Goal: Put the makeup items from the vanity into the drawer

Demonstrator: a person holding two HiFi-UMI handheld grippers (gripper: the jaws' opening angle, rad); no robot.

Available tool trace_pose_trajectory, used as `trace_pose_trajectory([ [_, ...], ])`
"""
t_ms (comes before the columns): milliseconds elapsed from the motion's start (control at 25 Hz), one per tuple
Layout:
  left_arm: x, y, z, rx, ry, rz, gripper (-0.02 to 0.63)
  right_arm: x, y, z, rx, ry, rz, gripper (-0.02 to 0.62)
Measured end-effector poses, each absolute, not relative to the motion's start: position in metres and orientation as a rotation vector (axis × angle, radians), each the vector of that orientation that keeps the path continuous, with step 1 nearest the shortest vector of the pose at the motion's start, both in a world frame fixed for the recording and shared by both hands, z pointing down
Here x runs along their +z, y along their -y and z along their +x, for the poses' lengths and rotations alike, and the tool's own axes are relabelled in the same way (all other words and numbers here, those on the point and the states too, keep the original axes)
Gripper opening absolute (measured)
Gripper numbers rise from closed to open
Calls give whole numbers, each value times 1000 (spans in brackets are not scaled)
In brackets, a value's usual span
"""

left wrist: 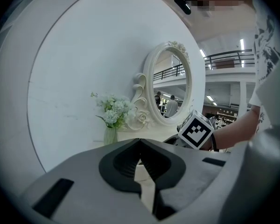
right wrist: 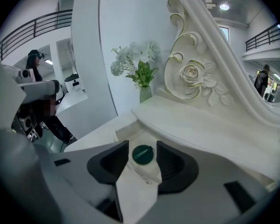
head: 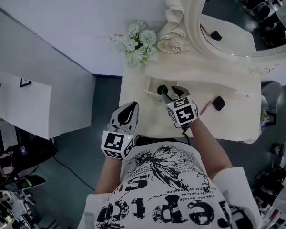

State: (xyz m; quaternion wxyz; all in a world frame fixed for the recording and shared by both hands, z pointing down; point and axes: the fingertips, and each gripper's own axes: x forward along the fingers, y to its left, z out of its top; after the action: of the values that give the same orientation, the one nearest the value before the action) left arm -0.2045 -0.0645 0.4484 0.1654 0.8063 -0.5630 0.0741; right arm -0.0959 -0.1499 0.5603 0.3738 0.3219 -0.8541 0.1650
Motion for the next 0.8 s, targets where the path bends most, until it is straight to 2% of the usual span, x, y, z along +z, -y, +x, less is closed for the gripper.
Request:
trace_pose_trajectory([
  [280,445,71,-180,217,1546,2352,20,553,149,-54,467,2165,961,181],
  [800,455,97,-72,290,1309,2492,20,591,126,118,687,1910,1289,181],
])
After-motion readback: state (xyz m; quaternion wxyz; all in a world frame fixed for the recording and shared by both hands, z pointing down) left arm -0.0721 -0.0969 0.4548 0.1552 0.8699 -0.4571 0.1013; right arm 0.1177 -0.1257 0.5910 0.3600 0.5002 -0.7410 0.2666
